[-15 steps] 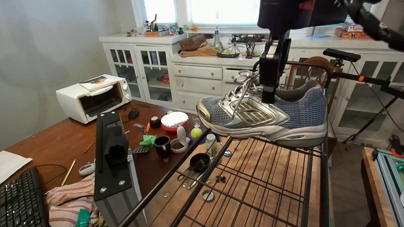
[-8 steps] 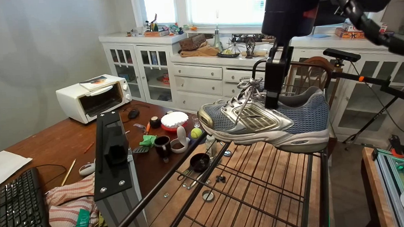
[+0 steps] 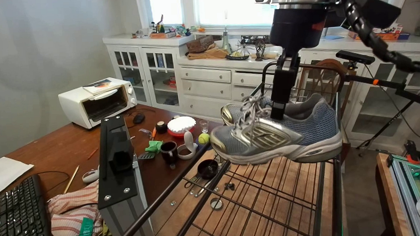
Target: Move the shoe to the left
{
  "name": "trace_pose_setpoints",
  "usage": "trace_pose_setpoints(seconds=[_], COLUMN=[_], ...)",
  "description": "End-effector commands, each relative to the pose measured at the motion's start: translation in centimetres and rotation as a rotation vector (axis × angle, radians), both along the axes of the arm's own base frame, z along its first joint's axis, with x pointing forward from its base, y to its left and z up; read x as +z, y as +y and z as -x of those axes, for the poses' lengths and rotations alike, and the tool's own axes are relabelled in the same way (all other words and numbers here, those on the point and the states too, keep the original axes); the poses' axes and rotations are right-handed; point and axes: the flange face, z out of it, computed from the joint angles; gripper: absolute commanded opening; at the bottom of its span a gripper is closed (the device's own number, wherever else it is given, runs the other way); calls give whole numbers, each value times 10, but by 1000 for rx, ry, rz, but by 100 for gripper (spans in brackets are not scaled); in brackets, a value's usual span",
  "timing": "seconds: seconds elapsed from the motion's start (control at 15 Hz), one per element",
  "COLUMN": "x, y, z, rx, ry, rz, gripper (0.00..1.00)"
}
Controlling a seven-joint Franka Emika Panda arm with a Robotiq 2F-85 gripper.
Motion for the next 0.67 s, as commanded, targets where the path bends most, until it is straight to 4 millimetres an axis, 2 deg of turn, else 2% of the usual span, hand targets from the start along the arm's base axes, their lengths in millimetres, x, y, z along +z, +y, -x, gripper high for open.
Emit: trace_pose_setpoints(seconds=[0.0,0.13,0.27,0.6], x=[2,3,4,28], y=[0,1,1,-10], z=[5,5,6,15], rx=[8,5,-6,-121], ry=[-3,-6,-8,-16], rz=[-32,-33,-33,-23], gripper=[85,99,100,100])
